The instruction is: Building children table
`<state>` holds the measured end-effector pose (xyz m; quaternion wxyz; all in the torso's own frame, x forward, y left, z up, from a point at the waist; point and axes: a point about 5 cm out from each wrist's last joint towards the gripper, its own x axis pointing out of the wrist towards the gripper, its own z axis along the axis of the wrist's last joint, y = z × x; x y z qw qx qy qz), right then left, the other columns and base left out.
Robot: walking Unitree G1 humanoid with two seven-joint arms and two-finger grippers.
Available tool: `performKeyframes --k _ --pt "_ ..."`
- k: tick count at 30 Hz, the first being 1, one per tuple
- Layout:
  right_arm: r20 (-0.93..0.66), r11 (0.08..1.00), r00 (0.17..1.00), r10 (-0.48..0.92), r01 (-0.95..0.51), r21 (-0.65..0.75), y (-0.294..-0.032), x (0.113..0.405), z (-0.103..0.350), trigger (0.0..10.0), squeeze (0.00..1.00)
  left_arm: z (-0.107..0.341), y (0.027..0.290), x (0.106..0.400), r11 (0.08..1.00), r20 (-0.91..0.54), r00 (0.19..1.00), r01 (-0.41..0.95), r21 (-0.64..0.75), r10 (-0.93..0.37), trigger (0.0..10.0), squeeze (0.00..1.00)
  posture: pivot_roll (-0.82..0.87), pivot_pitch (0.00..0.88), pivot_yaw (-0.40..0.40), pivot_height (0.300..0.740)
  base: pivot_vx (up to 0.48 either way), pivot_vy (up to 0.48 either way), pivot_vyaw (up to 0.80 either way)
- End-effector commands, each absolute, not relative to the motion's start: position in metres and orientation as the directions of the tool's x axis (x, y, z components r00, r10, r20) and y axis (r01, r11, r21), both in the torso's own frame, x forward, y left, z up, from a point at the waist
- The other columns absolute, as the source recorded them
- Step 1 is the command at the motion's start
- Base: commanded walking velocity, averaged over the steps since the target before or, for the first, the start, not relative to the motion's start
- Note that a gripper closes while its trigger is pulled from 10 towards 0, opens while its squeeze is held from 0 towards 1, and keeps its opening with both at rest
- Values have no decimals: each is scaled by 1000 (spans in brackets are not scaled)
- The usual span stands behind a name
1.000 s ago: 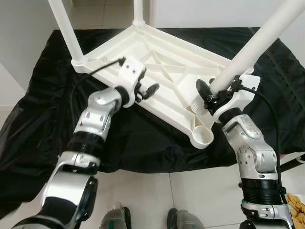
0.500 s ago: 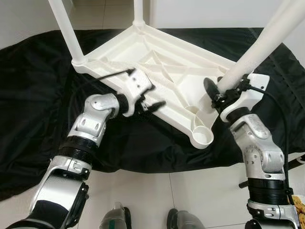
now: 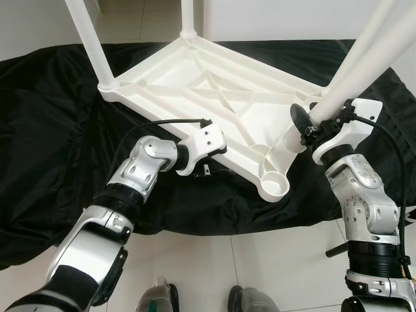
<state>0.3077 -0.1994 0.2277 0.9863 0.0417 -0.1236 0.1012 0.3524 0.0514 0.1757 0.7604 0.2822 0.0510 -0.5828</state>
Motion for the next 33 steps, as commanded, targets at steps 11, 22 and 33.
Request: performKeyframes --k 11,22,33 --pt "281 979 943 181 -199 38 -203 306 235 10000 0 185 45 375 271 -430 434 880 389 -792 10000 0 -67 99 30 740 0 0 0" --pt "284 982 945 164 -183 41 -205 305 235 10000 0 169 50 376 237 -534 428 890 389 -729 10000 0 -69 103 39 740 0 0 0" --pt "289 983 944 156 -176 44 -206 306 236 10000 0 156 49 373 150 -607 399 896 418 -687 10000 0 -67 102 39 740 0 0 0"
